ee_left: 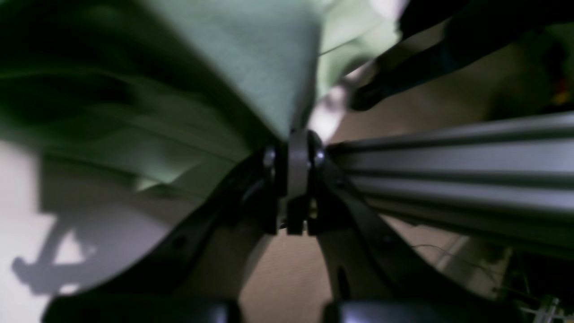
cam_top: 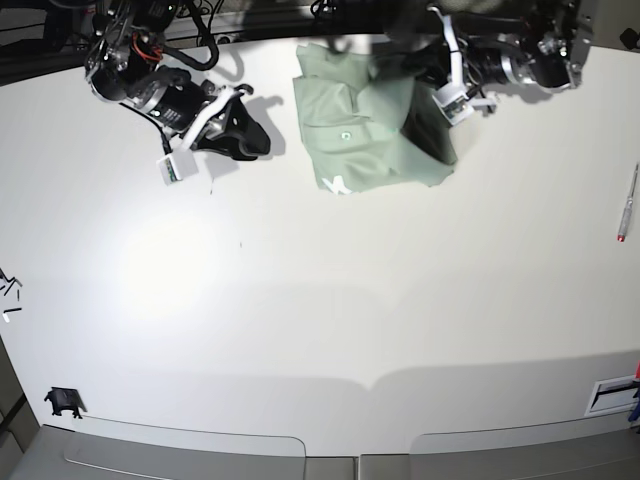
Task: Fold the T-shirt properly
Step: 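Grasp the folded bundle with both grippers and square its sides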
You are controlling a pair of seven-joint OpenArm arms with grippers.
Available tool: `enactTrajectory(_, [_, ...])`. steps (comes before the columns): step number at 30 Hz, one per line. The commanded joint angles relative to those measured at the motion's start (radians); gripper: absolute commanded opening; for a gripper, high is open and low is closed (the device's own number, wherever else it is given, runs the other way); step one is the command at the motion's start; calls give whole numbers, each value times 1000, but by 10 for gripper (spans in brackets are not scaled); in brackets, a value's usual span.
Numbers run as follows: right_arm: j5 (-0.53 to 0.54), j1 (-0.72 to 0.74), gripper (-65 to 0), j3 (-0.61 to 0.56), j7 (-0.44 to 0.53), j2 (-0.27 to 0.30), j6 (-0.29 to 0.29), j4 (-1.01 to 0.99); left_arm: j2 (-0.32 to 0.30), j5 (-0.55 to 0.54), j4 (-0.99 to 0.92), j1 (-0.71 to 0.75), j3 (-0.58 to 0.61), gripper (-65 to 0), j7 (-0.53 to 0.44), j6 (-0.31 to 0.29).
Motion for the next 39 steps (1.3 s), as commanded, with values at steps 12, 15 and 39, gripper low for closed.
enactTrajectory(12, [26, 5, -528, 3, 23, 7, 7, 18, -29, -149, 153, 2, -179, -650, 185, 1])
enactTrajectory(15, [25, 5, -527, 3, 23, 7, 7, 18, -29, -154, 153, 36, -179, -650, 198, -9])
enactTrajectory(39, [8, 194, -650, -5, 74, 5, 20, 18, 64, -116, 150, 130, -190, -650, -59, 21])
